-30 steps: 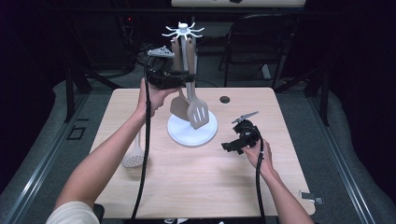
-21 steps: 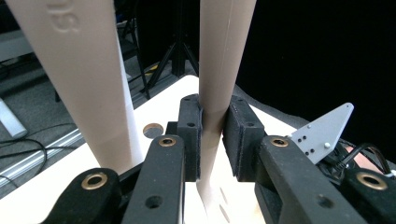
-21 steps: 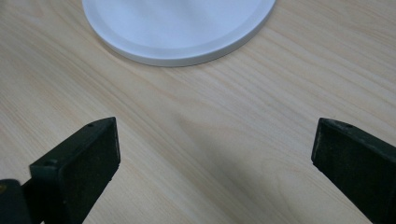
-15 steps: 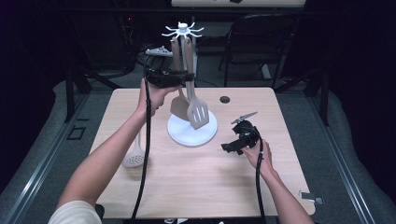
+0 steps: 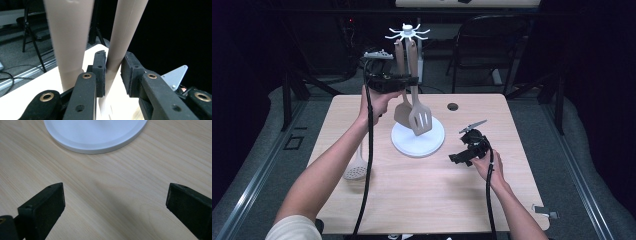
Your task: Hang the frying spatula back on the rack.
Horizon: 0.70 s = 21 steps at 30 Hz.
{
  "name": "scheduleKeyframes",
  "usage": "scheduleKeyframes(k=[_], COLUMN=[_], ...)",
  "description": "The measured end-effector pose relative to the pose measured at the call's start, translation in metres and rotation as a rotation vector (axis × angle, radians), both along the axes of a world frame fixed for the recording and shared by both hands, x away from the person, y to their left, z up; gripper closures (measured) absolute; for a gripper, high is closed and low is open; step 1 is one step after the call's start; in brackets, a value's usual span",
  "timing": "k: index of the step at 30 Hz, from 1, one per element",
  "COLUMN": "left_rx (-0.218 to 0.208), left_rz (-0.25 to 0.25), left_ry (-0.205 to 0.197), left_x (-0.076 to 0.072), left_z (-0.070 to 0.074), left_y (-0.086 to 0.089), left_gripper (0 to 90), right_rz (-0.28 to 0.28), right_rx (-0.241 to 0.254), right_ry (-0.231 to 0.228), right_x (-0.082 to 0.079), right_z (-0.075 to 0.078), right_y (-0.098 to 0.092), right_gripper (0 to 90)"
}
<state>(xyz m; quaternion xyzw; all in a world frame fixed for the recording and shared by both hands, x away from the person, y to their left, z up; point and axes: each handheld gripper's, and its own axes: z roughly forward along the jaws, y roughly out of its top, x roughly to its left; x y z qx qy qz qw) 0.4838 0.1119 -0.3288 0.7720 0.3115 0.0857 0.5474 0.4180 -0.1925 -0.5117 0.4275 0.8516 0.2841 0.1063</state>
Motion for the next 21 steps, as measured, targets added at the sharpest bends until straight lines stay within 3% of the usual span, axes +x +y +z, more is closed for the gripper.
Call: scheduleKeyframes(k=[4,10,15,16,17,18,19,20,21], left_rx=[-0.025,-0.015,0.011,0.016,0.026,0.049,0.066,0.082,0.097], left_rz=[0.008,0.046,0.051,0.048,0.042,0.037,0.035,0.033,0.036], left_ry=[0.017,-0.006,-0.03,-0.034,-0.033,-0.04,-0.048,-0.055,-0.068], left_x=[0.003,0.002,-0.004,-0.005,-0.007,-0.009,-0.011,-0.013,-0.016], left_z=[-0.004,-0.005,-0.005,-0.004,-0.004,-0.003,-0.002,-0.001,-0.001], left_y=[0.003,0.002,0.0,0.0,-0.001,-0.002,-0.003,-0.004,-0.005], left_gripper=[73.5,73.2,71.4,69.8,67.3,63.4,60.5,57.5,54.9], right_rz=[0.004,0.007,0.007,0.01,0.015,-0.003,0.02,-0.002,0.013], right_rx=[-0.014,-0.005,-0.015,-0.04,-0.045,-0.011,-0.046,0.003,-0.023], right_ry=[0.009,0.011,0.008,0.007,0.009,-0.006,0.016,0.001,0.017], right_x=[0.0,0.0,0.0,0.0,0.0,-0.001,0.0,0.0,0.0], right_z=[-0.001,-0.001,-0.002,0.0,0.0,-0.003,-0.001,-0.004,-0.003], right_y=[0.001,0.002,0.002,0.001,0.001,0.003,0.001,0.003,0.002], right_gripper=[2.5,2.5,2.5,2.5,2.6,2.6,2.6,2.7,2.8])
